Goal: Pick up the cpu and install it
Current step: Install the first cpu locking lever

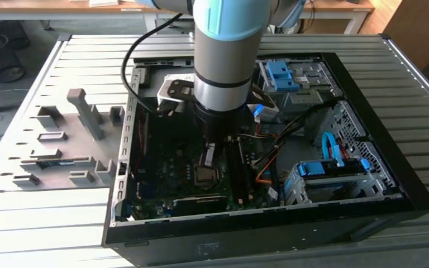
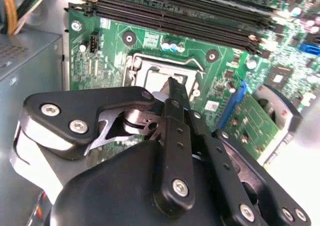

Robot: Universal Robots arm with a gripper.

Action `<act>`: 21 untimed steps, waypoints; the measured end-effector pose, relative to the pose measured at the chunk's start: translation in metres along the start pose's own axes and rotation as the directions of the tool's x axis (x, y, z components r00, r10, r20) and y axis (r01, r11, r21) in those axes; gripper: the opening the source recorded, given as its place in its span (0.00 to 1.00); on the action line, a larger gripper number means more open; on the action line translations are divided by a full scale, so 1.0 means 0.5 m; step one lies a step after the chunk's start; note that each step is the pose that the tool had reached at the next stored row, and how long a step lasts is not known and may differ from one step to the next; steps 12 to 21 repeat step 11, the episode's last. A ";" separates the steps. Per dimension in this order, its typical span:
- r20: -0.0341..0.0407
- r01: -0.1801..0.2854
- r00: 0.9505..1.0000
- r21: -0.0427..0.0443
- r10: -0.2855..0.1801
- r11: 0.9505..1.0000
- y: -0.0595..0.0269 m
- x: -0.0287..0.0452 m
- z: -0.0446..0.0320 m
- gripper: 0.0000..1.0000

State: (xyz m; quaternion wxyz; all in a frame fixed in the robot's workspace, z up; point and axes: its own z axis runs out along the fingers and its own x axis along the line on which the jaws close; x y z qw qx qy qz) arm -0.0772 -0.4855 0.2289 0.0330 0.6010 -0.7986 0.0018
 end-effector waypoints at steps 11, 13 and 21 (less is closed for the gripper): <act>0.000 0.000 1.000 0.000 0.000 1.000 0.001 0.002 -0.028 0.10; 0.000 0.000 1.000 0.000 0.000 1.000 0.001 0.002 -0.028 0.10; 0.000 0.000 1.000 0.000 0.000 1.000 0.001 0.002 -0.028 0.10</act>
